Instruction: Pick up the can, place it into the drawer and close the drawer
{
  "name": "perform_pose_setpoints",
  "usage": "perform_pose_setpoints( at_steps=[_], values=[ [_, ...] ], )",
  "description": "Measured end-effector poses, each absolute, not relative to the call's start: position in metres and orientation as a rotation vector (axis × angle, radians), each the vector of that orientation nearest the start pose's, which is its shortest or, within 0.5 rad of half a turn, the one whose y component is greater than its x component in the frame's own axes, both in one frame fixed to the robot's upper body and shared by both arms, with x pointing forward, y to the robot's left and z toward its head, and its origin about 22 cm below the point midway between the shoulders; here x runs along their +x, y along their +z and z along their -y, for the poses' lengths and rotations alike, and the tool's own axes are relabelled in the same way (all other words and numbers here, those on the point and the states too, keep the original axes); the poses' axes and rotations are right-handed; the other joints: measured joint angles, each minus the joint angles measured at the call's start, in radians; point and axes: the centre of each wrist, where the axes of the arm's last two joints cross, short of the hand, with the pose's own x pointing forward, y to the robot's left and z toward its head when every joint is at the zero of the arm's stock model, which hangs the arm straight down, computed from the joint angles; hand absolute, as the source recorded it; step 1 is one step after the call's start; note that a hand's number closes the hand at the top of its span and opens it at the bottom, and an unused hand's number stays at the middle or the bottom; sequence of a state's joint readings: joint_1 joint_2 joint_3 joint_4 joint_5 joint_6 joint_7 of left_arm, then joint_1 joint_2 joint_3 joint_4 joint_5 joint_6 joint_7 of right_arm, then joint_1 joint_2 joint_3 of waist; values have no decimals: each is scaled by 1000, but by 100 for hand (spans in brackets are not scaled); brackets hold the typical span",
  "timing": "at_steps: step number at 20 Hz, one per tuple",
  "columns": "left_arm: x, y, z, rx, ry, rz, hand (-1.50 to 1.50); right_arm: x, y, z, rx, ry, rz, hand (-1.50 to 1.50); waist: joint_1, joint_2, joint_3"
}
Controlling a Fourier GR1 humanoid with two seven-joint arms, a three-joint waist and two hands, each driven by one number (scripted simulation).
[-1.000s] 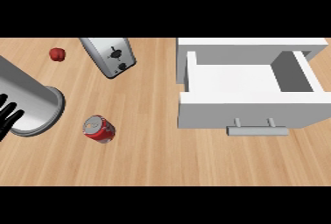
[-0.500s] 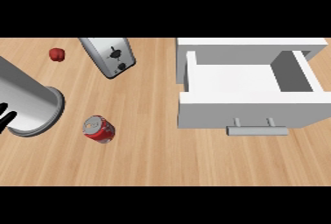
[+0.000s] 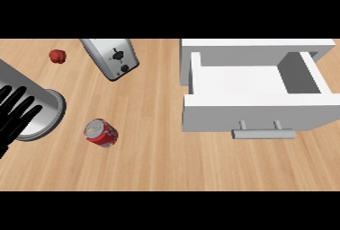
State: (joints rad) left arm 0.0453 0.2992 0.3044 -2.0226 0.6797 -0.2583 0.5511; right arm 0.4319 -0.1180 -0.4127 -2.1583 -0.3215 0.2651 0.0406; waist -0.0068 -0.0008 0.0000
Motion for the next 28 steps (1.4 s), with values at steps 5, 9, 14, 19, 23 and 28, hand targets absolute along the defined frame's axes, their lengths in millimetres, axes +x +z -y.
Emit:
perform_pose_setpoints(
  at_steps=[5, 9, 14, 19, 23, 28],
  values=[
    [219, 118, -318, -316, -22, 1524, -150, 99, 95, 360, -199, -96, 1782, -150, -1, 0, 0],
    [229, 104, -316, -308, -21, 1503, -150, 97, 95, 367, -200, -100, 1779, -150, 0, 0, 0],
    [236, 80, -310, -279, -30, 1489, -150, 92, 97, 374, -198, -93, 1779, -150, 0, 0, 0],
    [248, 51, -301, -251, -29, 1478, -150, 86, 97, 375, -197, -97, 1785, -150, 0, 1, 0],
    [245, 27, -301, -221, -8, 1467, -150, 83, 98, 375, -195, -92, 1783, -150, 1, 0, 0],
    [247, -1, -307, -166, 11, 1478, -150, 80, 99, 374, -193, -91, 1778, -150, 0, 1, 0]
  ],
)
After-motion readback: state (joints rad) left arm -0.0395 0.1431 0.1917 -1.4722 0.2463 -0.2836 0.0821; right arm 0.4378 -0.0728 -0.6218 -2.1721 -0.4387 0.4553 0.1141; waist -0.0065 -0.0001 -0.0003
